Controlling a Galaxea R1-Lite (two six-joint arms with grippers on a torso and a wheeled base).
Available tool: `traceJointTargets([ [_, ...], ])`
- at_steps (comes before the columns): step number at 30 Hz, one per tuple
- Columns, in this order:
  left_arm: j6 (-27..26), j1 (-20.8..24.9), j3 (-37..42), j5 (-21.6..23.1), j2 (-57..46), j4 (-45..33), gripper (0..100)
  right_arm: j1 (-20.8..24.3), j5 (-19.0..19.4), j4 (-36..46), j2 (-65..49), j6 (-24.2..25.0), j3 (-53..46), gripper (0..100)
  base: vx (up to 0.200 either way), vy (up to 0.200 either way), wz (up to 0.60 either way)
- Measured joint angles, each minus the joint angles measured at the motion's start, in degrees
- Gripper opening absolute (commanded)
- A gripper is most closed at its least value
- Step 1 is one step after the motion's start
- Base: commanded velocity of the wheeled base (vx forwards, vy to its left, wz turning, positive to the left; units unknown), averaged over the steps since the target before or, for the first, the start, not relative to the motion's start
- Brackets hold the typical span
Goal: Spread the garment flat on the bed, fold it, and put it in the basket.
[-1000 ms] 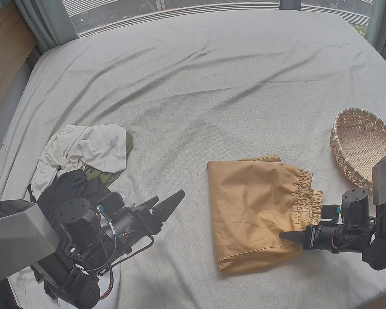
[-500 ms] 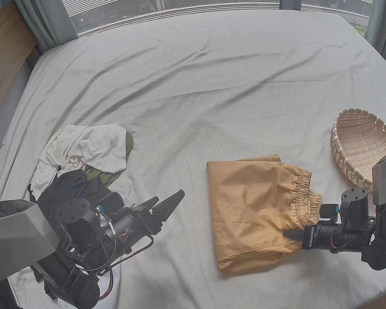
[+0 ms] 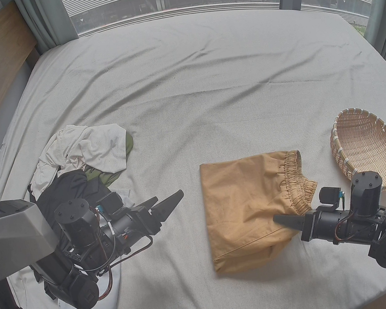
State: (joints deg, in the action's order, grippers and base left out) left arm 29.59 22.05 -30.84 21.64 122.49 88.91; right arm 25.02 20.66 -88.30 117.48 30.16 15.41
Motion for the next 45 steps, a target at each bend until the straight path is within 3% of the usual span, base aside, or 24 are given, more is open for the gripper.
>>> traceJointTargets([
  [23,-1.38,-0.09,0.17,-0.02,-0.09,0.02,100,7.95,0.95,0.13,-14.67,-0.35,0.99,0,0.000,0.000,0.00],
  [45,-2.27,-0.09,0.78,-0.02,0.02,0.05,100,9.18,0.95,-0.02,-20.82,-0.05,5.14,0,0.000,0.000,0.00],
])
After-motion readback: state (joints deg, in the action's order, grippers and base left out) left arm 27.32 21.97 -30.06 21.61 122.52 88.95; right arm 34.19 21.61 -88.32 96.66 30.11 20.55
